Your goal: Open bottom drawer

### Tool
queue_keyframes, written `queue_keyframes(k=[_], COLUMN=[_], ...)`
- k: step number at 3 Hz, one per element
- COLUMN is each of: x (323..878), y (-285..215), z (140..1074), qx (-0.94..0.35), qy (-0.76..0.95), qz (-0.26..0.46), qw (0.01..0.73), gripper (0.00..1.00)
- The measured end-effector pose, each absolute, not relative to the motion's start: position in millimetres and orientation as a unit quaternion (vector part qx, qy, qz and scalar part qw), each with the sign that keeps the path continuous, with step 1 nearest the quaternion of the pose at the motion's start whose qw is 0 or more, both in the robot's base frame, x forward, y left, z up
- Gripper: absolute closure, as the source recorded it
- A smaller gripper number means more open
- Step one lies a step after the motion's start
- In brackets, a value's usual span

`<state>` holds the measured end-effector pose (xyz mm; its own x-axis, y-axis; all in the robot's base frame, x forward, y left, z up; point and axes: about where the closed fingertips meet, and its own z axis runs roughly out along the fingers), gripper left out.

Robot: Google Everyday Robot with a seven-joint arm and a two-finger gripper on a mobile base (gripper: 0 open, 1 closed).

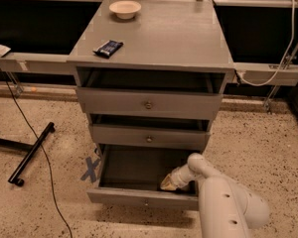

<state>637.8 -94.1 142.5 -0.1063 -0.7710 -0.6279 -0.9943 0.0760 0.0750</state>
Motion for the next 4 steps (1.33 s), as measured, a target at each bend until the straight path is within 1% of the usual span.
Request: queue_keyframes(k=[1,3,4], x=[625,566,538], y=[-101,-149,-160], z=[133,145,151], qx=[-0.619,-0.583,-0.571], qy=[0.706,0.726,0.733], qz=[0.273,0.308,0.32], qw=[0.209,0.194,0.188], gripper=[1.0,1.0,1.0])
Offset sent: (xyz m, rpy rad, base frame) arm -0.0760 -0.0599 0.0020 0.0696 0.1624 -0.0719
